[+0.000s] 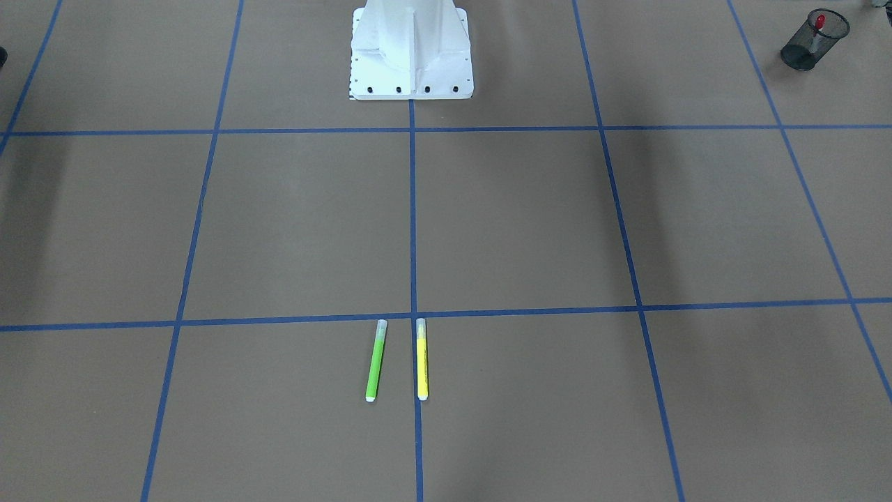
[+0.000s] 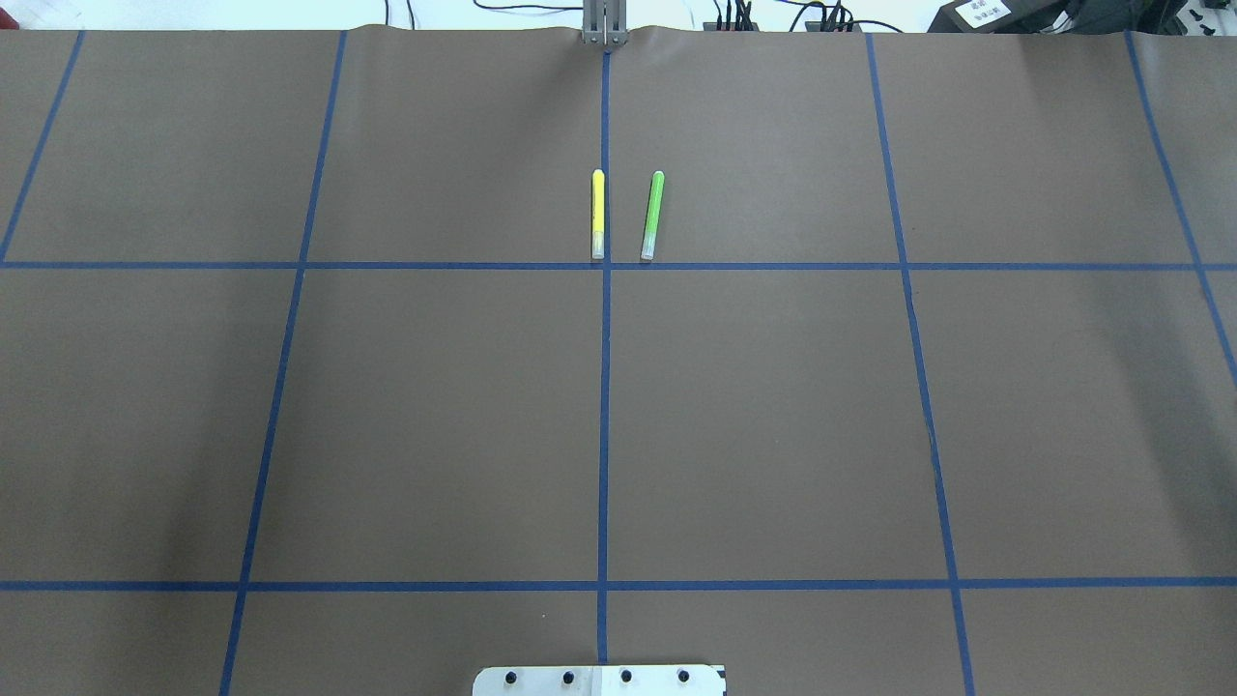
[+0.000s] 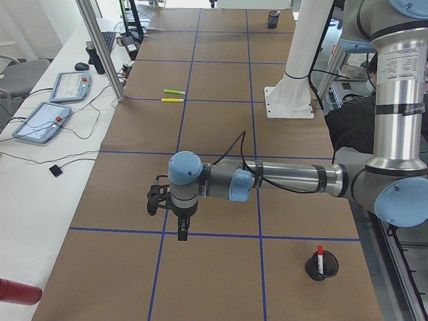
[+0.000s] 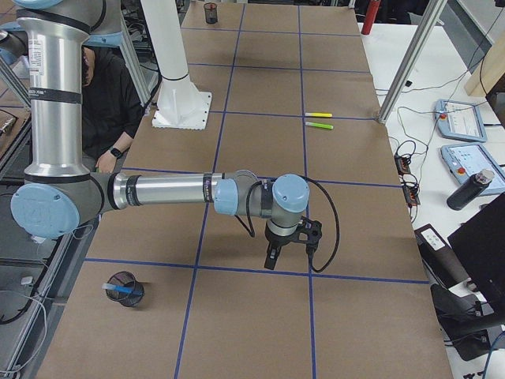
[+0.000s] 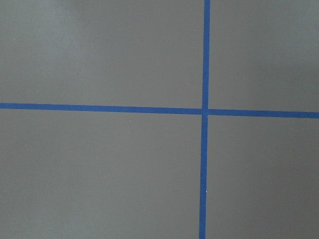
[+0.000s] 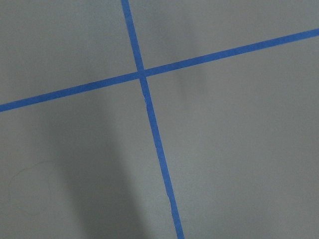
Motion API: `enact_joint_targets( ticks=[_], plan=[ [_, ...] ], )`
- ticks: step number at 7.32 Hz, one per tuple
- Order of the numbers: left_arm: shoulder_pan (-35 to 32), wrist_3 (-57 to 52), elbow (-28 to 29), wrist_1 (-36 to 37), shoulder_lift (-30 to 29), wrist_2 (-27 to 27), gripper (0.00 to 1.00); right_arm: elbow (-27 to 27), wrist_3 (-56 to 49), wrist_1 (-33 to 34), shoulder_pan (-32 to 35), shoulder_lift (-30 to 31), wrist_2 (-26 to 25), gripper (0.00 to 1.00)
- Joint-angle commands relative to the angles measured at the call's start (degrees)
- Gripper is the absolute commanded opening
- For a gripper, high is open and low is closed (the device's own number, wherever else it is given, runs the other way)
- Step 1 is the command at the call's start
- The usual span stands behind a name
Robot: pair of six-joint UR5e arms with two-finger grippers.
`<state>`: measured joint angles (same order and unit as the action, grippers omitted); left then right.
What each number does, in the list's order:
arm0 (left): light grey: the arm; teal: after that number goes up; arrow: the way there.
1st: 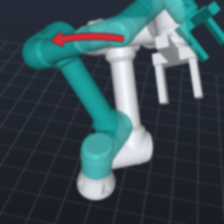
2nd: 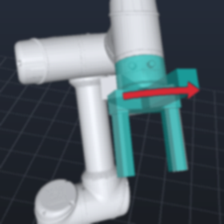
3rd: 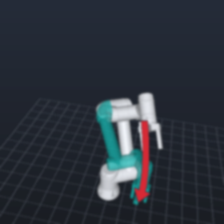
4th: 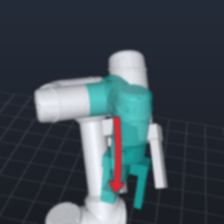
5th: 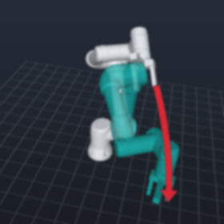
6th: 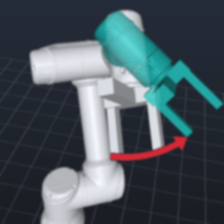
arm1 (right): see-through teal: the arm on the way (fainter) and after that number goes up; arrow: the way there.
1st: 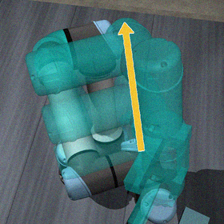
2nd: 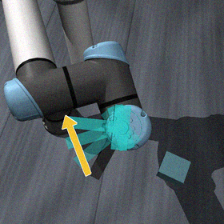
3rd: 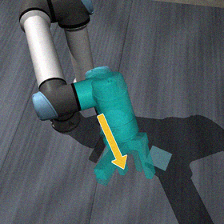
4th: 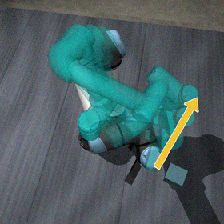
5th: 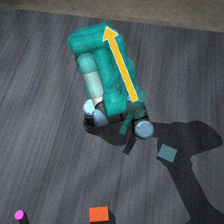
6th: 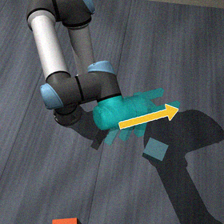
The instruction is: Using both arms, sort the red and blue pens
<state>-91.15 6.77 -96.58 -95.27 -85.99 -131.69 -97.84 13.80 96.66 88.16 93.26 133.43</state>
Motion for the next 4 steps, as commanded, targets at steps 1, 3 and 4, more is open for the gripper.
enact_joint_targets(
  ticks=[1, 3, 4],
  plan=[
    [0.0, -0.18, 0.6, -0.09, 0.04, 0.03, 1.0, -0.07, 0.0, -0.07, 0.0, 0.08, -0.01, 0.99],
    [0.0, -0.36, 0.78, -0.18, 0.04, 0.03, 1.0, 0.11, 0.0, -0.24, 0.0, 0.08, -0.01, 0.99],
    [0.0, -0.36, 0.69, -0.18, 0.04, 0.03, 1.0, 0.2, 0.0, -0.24, 0.0, -0.01, -0.01, 0.99]
  ],
)
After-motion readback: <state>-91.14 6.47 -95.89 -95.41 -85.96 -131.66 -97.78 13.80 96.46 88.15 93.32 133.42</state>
